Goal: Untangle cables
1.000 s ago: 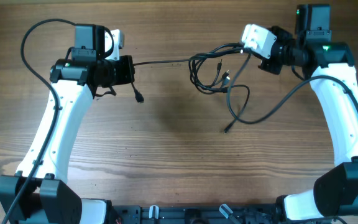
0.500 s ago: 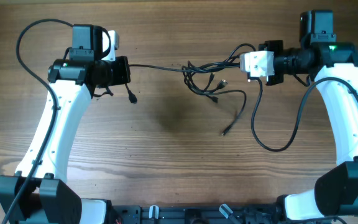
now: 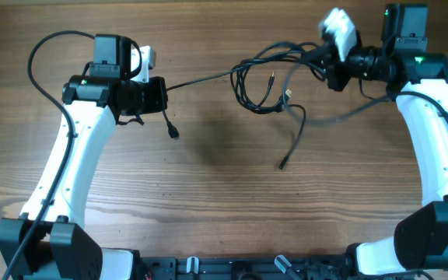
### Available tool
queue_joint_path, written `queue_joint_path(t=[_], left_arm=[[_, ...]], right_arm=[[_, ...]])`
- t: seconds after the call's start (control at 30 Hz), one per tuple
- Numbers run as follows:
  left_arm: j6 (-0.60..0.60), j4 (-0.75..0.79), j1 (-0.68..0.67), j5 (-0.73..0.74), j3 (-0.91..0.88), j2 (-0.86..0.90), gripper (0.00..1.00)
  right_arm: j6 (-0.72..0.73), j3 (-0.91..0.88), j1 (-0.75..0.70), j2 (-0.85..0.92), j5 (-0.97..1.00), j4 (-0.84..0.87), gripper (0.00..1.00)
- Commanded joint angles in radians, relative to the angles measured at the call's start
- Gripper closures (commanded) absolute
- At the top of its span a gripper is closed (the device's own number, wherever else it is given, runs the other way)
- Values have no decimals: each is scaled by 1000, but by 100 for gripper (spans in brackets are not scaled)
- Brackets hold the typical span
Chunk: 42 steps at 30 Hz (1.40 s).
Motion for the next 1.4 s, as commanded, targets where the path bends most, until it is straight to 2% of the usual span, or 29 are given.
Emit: queue_joint_path(t=[0.0, 0.07, 0.13, 0.17, 0.2, 0.27, 0.37, 0.4, 0.43, 0.5, 0.53, 0.6, 0.63, 0.7, 0.8, 0.87, 0.93, 1.03, 1.1, 1.17, 1.23, 1.37], left_arm=[[5, -5, 8, -78, -18, -4, 96], [5, -6, 8, -97, -18, -4, 96], [5, -11, 8, -97, -18, -4, 96], [5, -13, 8, -97, -18, -4, 96], [4, -13, 7, -94, -18, -4, 96], [0, -11, 6, -42, -18, -4, 96], [1, 10, 6, 237, -18, -4, 96], [1, 25, 6, 371, -18, -4, 96], [0, 35, 6, 434, -18, -4, 96], [-15, 45, 6, 481, -18, -4, 96], [-39, 49, 6, 480, -18, -4, 96], [-85, 66, 6, 480, -18, -4, 96], [-118, 84, 6, 481, -18, -5, 96], [-190, 166, 6, 531, -17, -11, 96], [-303, 372, 6, 737, -6, -28, 96], [-550, 658, 6, 892, 2, -42, 96], [-938, 1014, 6, 925, 2, -49, 96], [-1279, 1340, 6, 900, 2, -48, 96], [-1431, 1469, 6, 863, 2, -48, 96], [-1493, 1508, 6, 845, 2, -48, 96], [-1496, 1501, 6, 838, 2, -48, 96], [-1496, 1415, 6, 831, 2, -48, 96]], right_arm=[[597, 20, -25, -11, 42, 13, 96], [808, 20, -30, -11, 124, 16, 96], [1174, 20, -43, -11, 217, -13, 94], [1320, 20, -45, -11, 245, -50, 85], [1426, 20, -45, -11, 266, -80, 80], [1498, 19, -44, -11, 288, -83, 85], [1547, 13, -44, -11, 311, -67, 90], [1551, 13, -44, -9, 311, -60, 90], [1552, 13, -44, -9, 311, -53, 90], [1532, 13, -43, -9, 310, -42, 90], [1480, 13, -43, -9, 311, -40, 84], [1387, 13, -42, -9, 310, -42, 50], [1337, 13, -41, -9, 310, -47, 41], [1239, 13, -37, -9, 310, -61, 30], [1156, 13, -28, -9, 311, -88, 28], [1114, 12, -16, -9, 311, -98, 28], [1090, 12, -5, -9, 315, -97, 29], [1055, 12, 16, -9, 319, -87, 28], [1037, 12, 30, -9, 318, -79, 28], [1013, 12, 47, -9, 318, -66, 28], [960, 12, 69, -9, 294, -47, 28], [789, 12, 121, -9, 159, -2, 28]])
